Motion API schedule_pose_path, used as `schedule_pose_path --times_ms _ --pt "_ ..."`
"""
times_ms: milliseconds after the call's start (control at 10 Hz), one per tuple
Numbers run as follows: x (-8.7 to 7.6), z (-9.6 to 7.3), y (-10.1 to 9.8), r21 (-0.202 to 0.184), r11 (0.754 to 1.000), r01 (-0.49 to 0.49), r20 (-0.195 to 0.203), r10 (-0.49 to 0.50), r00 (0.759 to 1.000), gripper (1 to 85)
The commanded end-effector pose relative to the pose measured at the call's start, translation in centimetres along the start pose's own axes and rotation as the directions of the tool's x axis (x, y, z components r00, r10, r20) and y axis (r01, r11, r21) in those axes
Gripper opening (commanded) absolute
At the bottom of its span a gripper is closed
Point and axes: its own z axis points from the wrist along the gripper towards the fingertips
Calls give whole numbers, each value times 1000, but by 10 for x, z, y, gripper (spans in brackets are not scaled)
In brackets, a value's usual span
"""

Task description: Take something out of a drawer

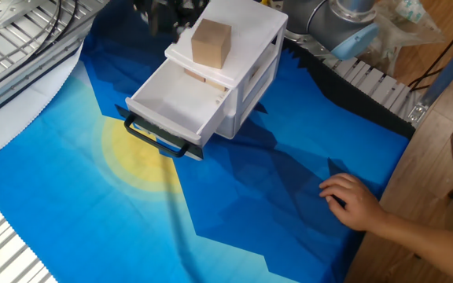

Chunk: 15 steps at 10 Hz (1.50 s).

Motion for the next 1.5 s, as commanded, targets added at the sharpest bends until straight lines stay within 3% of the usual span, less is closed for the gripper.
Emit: schedule_pose_path --times_ms 0,100,200,500,700,800,900,1100,1300,1400 --pt "-11 -12 13 -39 999 -31 78 34 996 10" --pt "-14 -12 12 -37 999 -33 88 36 995 10" --pt "-17 -13 4 -7 1000 -30 98 30 995 10" --pt "-20 -13 10 -28 999 -27 110 30 994 10" --pt "-37 -16 24 -78 997 22 176 -8 984 10" --pt "-47 -18 21 -60 997 41 218 -27 976 10" --pt "-51 -19 18 -46 998 50 233 -38 972 10" --pt "-28 -14 11 -27 999 40 142 -36 989 10" --pt "-20 -13 -1 19 999 26 111 -28 993 10" --pt "-15 -12 -2 20 1000 9 91 -11 996 10"
